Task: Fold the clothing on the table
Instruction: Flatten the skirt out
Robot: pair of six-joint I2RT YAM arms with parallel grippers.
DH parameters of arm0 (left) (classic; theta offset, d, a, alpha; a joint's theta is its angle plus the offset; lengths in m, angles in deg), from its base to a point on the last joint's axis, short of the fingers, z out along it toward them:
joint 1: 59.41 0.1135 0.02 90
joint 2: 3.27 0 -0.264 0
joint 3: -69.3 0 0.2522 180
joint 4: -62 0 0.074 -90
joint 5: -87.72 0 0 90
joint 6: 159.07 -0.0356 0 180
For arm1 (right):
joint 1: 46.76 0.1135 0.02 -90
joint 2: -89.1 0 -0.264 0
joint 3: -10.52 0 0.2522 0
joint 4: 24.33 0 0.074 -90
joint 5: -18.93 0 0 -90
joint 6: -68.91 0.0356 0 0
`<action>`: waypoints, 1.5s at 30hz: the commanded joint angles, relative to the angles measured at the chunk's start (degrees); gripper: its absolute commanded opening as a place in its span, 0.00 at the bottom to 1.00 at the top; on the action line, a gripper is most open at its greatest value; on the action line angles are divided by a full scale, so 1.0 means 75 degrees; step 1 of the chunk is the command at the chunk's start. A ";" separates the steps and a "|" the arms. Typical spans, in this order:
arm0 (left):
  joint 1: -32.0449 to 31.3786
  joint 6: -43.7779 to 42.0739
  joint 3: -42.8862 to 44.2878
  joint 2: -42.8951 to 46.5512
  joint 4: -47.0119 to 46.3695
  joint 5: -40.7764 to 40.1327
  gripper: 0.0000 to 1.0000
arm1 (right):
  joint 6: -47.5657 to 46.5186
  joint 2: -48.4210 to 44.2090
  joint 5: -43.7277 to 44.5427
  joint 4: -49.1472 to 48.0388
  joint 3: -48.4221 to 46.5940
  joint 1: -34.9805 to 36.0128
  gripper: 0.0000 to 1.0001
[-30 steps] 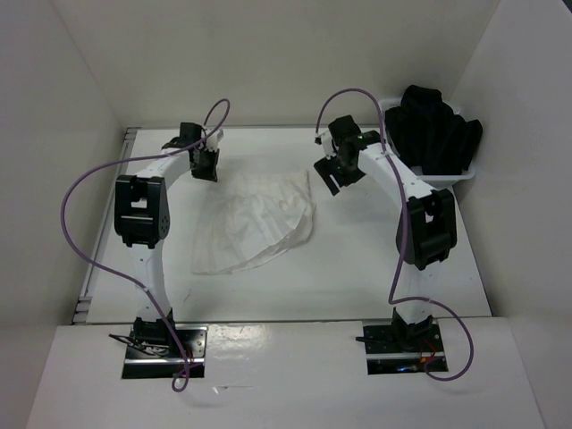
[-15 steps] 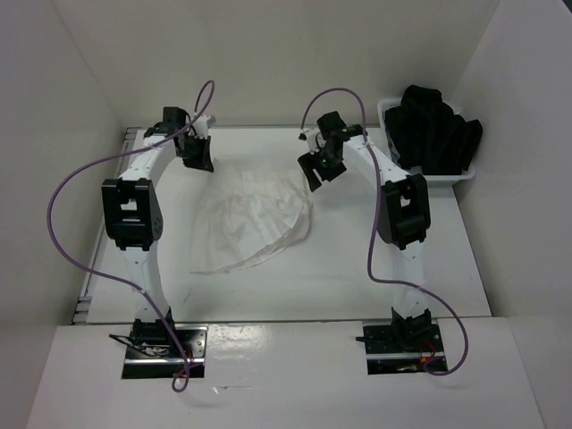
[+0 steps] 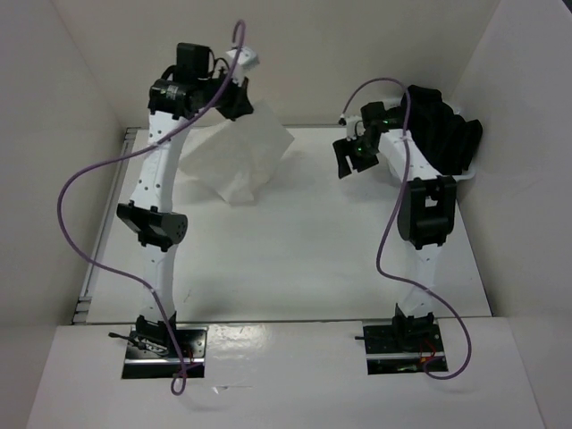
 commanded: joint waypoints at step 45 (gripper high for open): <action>0.1159 0.2139 -0.6494 0.0104 -0.3199 -0.0440 0.00 | -0.0068 -0.2380 0.1901 -0.0719 0.1987 0.2288 0.75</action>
